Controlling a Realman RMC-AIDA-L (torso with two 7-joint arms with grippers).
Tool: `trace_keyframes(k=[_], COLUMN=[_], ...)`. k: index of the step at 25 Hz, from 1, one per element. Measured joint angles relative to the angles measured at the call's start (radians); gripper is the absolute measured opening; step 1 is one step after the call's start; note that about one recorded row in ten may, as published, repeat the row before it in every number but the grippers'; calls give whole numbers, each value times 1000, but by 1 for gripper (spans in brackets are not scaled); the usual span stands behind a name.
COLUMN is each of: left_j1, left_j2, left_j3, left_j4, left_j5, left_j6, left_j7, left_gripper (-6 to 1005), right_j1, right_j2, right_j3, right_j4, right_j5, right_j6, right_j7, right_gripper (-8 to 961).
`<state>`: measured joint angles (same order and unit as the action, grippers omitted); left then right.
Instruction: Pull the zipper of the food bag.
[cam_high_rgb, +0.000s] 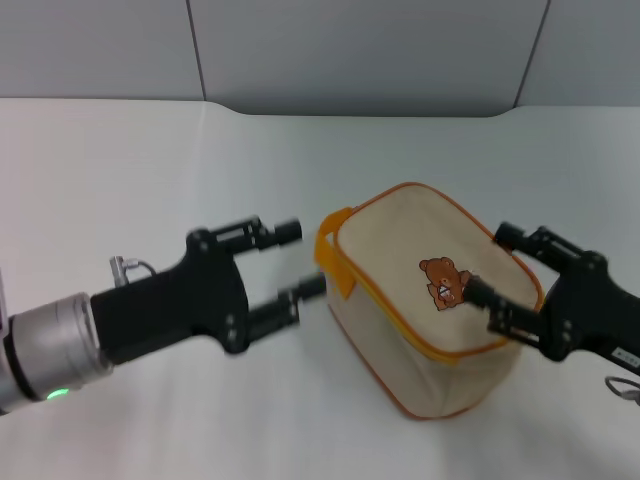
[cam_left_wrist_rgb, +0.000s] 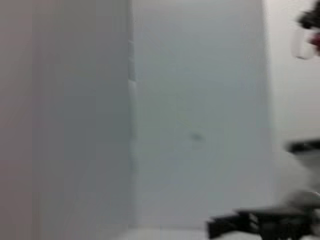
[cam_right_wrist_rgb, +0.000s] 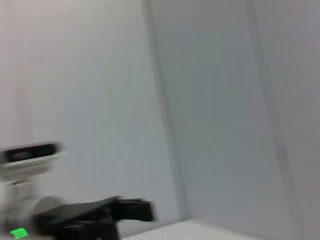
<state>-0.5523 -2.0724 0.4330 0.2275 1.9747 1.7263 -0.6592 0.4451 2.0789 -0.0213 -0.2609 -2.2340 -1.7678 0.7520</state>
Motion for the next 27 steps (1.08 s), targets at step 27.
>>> trace_keyframes(k=[27], left_j1=[52], left_j2=[0], left_j3=[158], left_j4=[101], left_j5=[-7], left_j6=[37], left_j7=[-79], left_gripper=[805], right_j1=[41], right_j2=[2], right_j3=[-228], right_j4=[-164], right_j5=[3], right_j6=[-141], right_j7=[156], right_gripper=[833])
